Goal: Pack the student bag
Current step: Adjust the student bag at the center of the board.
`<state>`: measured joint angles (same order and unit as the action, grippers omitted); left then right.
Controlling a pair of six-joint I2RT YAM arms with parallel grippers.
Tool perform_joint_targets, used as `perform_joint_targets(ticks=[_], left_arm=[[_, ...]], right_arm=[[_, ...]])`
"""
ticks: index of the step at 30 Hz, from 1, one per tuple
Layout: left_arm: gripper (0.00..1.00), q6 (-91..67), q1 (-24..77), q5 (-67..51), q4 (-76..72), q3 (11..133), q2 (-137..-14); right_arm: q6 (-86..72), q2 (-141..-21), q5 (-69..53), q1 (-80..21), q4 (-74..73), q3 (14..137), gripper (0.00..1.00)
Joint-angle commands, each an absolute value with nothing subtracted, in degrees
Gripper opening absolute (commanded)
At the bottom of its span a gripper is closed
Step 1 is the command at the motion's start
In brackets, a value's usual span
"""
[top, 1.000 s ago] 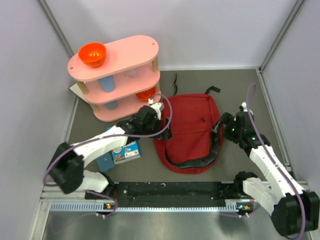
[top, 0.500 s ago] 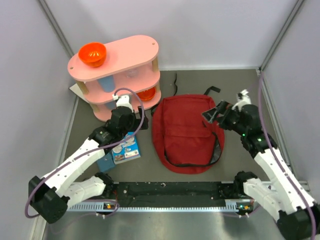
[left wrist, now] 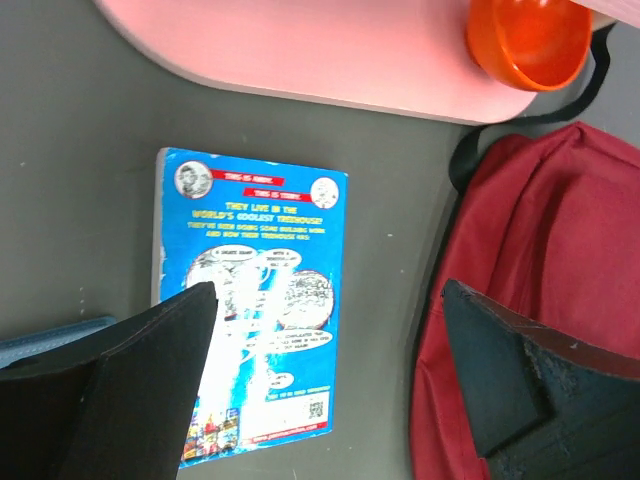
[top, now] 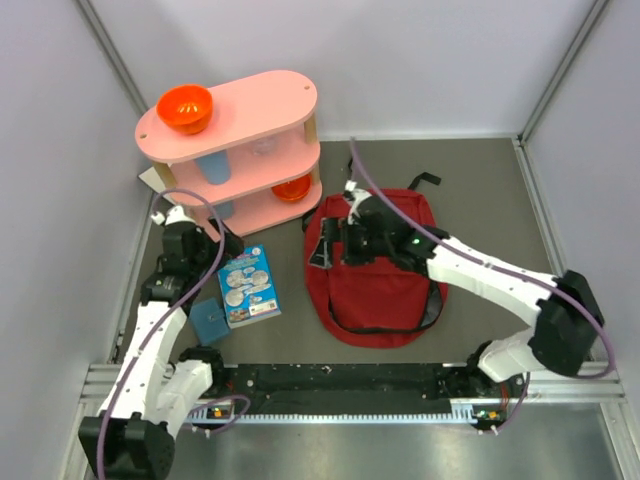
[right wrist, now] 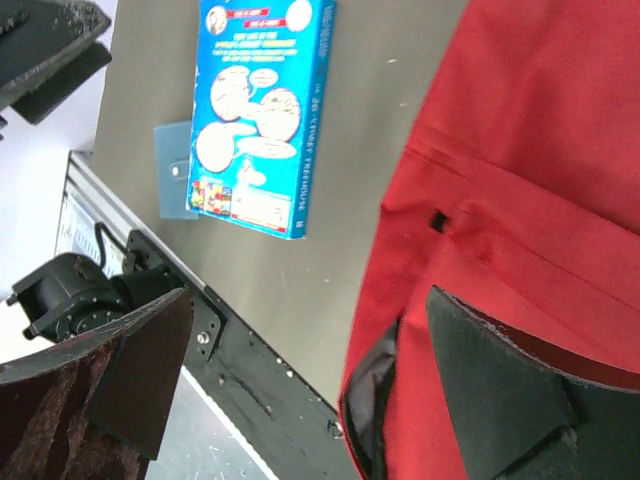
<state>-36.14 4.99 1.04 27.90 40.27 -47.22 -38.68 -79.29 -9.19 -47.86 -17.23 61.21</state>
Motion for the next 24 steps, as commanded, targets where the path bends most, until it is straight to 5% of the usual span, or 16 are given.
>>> perform_joint_targets(ticks=[1, 18, 24], left_arm=[[0.99, -37.01, 0.44, -4.22, 31.02, 39.38, -45.79], [0.99, -37.7, -2.37, 7.64, 30.5, 31.47, -50.97], [0.99, -36.48, -2.29, 1.86, 24.1, 29.36, -56.15]], right_arm=[[-37.53, -85.42, -10.02, -52.73, -15.21, 68.81, 0.99], [-44.2, -105.46, -20.91, -55.46, -4.76, 74.01, 0.98], [-45.53, -108.1, -22.33, -55.63, -2.55, 74.09, 0.97]])
